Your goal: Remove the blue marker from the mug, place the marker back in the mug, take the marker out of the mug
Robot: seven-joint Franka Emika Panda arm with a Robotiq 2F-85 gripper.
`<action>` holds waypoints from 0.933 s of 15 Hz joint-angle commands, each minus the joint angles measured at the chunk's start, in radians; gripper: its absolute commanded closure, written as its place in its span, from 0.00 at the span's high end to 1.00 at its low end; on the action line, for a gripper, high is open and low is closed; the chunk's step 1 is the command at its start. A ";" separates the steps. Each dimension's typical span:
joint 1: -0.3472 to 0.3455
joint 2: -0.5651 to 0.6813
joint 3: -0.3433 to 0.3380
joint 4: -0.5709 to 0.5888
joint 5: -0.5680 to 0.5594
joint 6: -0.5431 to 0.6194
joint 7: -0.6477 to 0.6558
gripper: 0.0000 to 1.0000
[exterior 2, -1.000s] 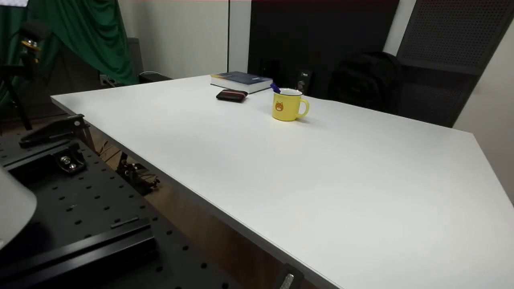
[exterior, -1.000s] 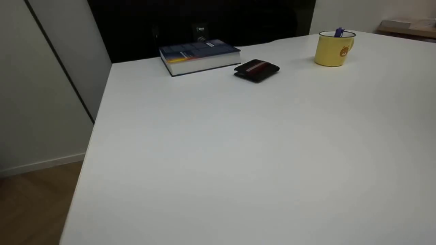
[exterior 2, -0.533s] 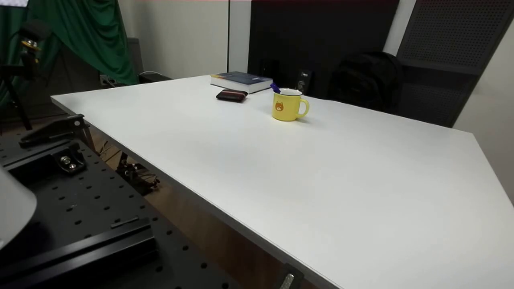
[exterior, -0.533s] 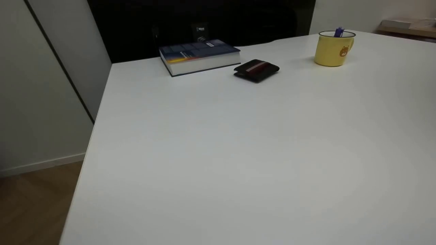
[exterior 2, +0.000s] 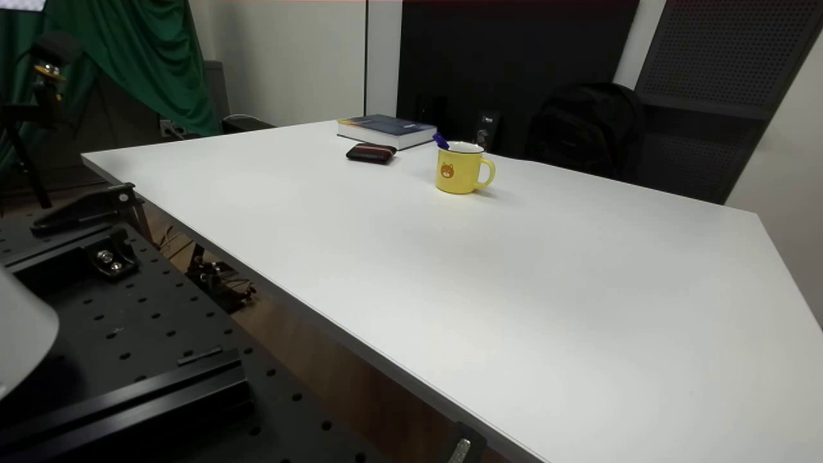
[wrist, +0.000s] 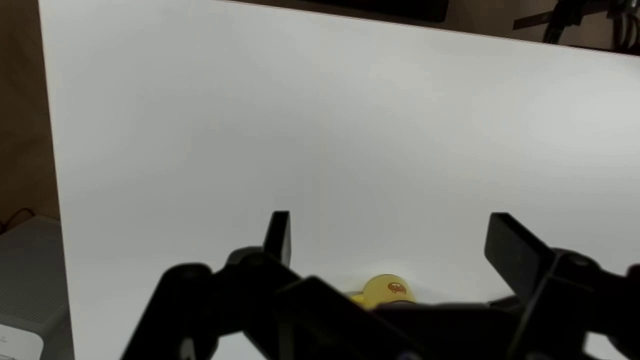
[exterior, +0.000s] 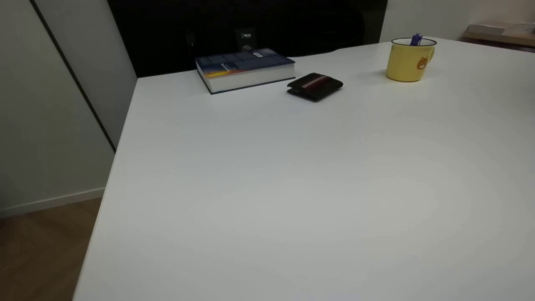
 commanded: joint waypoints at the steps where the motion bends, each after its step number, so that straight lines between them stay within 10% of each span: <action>1: -0.012 0.156 -0.019 0.149 0.046 -0.029 -0.067 1.00; 14: -0.079 0.525 0.042 0.544 0.180 -0.239 -0.140 1.00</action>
